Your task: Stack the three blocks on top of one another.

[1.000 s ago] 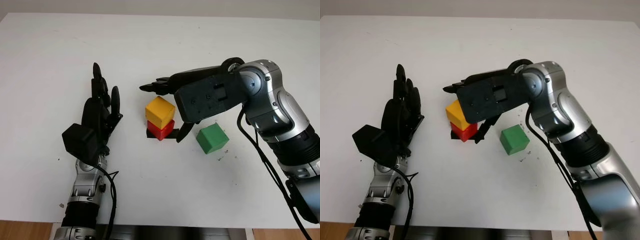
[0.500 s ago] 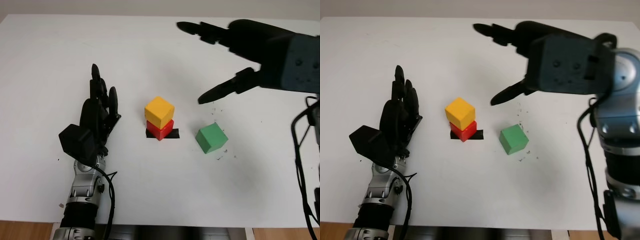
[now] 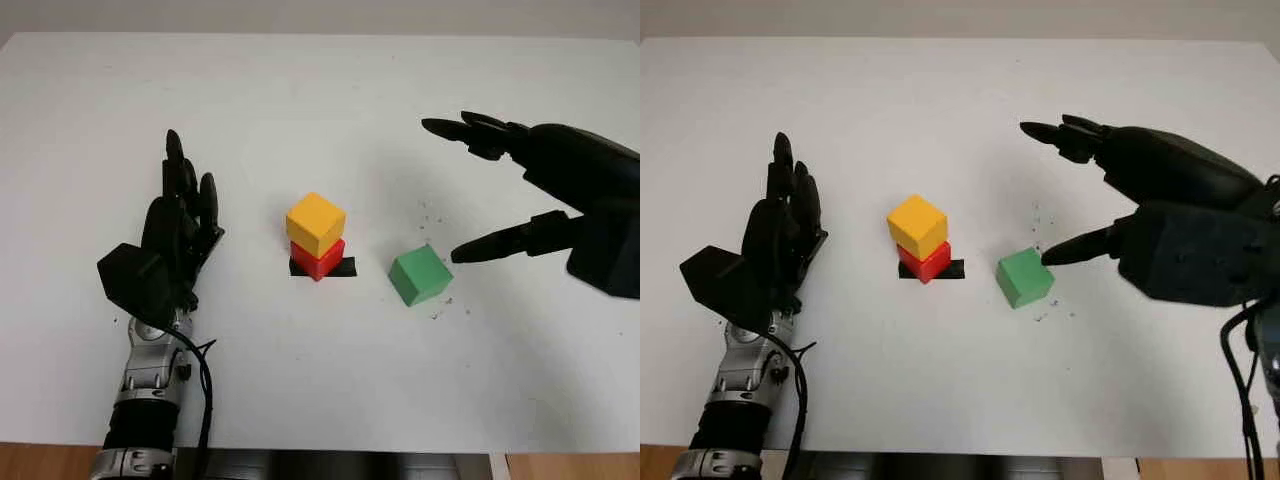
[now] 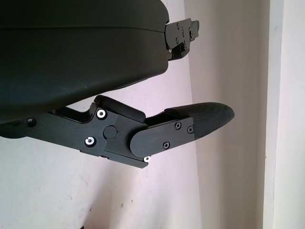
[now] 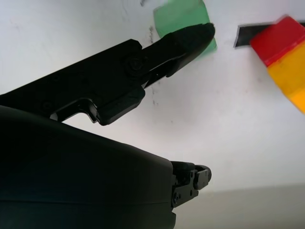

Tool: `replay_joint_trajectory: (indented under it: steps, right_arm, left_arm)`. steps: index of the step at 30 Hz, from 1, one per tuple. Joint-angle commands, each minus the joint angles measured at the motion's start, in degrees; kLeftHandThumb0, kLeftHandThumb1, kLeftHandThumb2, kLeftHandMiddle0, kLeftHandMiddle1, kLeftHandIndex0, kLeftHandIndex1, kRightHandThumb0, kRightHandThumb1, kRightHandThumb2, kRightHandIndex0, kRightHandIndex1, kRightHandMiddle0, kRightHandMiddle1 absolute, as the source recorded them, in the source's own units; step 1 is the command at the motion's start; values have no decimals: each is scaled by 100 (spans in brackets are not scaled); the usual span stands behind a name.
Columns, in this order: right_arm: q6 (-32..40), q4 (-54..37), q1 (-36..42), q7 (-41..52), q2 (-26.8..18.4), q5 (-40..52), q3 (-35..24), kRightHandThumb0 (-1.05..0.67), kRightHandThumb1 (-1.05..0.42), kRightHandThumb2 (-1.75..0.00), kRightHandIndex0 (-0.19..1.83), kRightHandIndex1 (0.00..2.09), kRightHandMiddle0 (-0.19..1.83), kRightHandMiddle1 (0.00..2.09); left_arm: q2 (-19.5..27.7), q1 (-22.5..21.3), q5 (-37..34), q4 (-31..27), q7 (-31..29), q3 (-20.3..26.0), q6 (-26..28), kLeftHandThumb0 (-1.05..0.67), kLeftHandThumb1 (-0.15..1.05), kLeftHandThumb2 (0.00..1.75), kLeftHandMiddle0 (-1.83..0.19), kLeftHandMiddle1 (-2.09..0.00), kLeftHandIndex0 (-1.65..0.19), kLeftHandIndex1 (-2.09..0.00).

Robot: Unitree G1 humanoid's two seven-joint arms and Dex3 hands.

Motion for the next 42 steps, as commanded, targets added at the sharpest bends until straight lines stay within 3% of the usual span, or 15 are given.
replay_joint_trajectory:
  steps: [1, 13, 24, 29, 32, 34, 36, 42]
  right_arm:
    - [41, -154, 91, -49, -12, -188, 217, -72, -87, -4, -4, 5, 14, 10]
    - [-465, 175, -136, -232, -19, -1059, 1086, -69, -80, -5, 0, 7, 24, 12]
    - [-837, 237, -117, -143, -158, -1257, 1017, -67, -82, -6, 4, 7, 32, 13]
    - [-1108, 252, -28, -340, -190, -1530, 1028, -56, -85, -6, 16, 12, 54, 24]
    - [-1373, 381, 83, -604, -177, -1646, 1010, -52, -86, -6, 26, 12, 65, 37]
    - [-1448, 422, 125, -672, -172, -1705, 1009, -50, -88, -6, 31, 8, 53, 73]
    - [-1485, 452, 156, -734, -160, -1793, 1013, -49, -89, -5, 34, 7, 49, 91]
    - [-1629, 631, 225, -941, -126, -1838, 1010, -47, -90, -6, 42, 8, 52, 119]
  left_arm:
    - [92, -33, -39, 76, -58, 48, 9, -69, 105, 69, 19, 0, 19, 0]
    - [350, -39, -262, 91, -395, 178, 45, -66, 105, 70, 19, 0, 19, 0]
    - [435, 0, -291, -78, -435, 213, 219, -67, 105, 69, 19, 0, 19, 0]
    - [447, 1, -344, -129, -478, 236, 291, -67, 105, 69, 19, 0, 19, 0]
    - [452, -23, -416, -76, -529, 274, 261, -66, 105, 68, 19, 0, 19, 0]
    - [466, -22, -446, -70, -564, 289, 275, -65, 105, 68, 19, 0, 19, 0]
    - [477, -8, -458, -92, -578, 294, 305, -66, 105, 68, 19, 0, 19, 0]
    - [489, 27, -383, -184, -529, 270, 385, -67, 105, 67, 19, 0, 19, 0]
